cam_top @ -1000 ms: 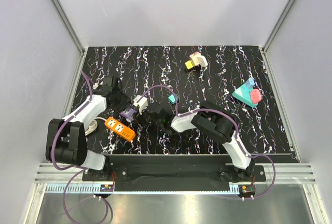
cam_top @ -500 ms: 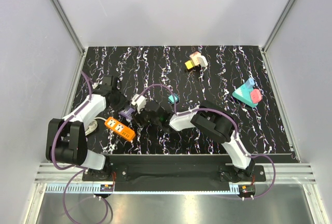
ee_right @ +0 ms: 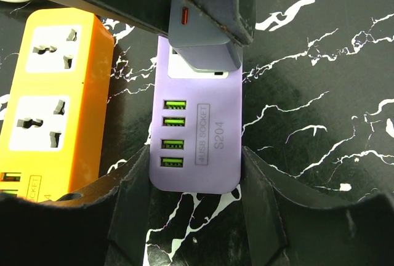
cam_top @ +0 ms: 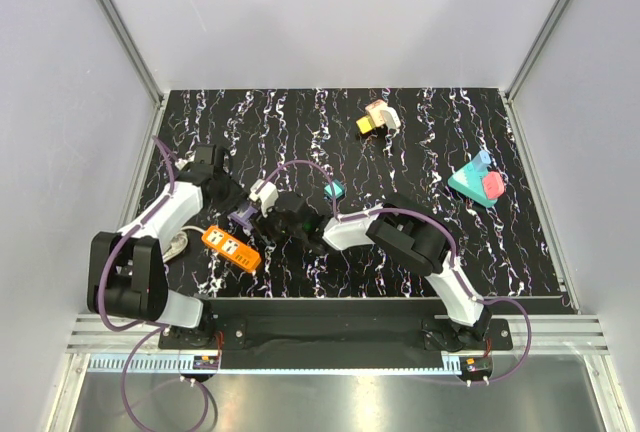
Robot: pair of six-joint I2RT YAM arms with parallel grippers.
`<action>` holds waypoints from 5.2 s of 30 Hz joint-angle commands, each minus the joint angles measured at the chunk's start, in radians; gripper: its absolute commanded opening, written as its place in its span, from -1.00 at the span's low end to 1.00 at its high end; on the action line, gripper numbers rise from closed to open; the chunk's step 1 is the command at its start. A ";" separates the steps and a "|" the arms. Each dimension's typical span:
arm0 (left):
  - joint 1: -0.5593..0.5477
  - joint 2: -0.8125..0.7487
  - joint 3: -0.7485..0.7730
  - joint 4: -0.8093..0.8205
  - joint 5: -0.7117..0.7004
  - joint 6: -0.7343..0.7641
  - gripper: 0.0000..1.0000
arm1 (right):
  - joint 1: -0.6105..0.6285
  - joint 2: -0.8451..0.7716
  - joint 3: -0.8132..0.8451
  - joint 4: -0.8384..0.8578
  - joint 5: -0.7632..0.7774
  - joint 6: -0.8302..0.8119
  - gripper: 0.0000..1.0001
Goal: Pull the plug off the socket
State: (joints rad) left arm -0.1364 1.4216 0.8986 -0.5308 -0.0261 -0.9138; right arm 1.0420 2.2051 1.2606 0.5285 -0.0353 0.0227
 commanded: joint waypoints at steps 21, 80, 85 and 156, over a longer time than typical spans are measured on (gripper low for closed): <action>-0.008 -0.200 0.042 -0.012 -0.099 0.015 -1.00 | 0.010 0.051 -0.030 -0.171 0.003 -0.038 -0.83; -0.459 0.112 0.036 0.581 0.007 -0.074 -1.00 | -0.178 -0.794 -0.773 -0.081 0.798 0.542 0.96; -0.417 0.223 0.007 0.707 0.081 -0.149 -1.00 | -0.207 -0.812 -0.805 -0.032 0.784 0.531 0.96; -0.856 -0.463 -0.044 0.192 -0.153 0.107 0.59 | -0.241 -1.254 -0.530 -0.983 0.393 0.706 0.99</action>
State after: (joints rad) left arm -0.9901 0.9825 0.7765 -0.3244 -0.1482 -0.9295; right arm 0.8108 0.9852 0.7444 -0.4126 0.3241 0.6621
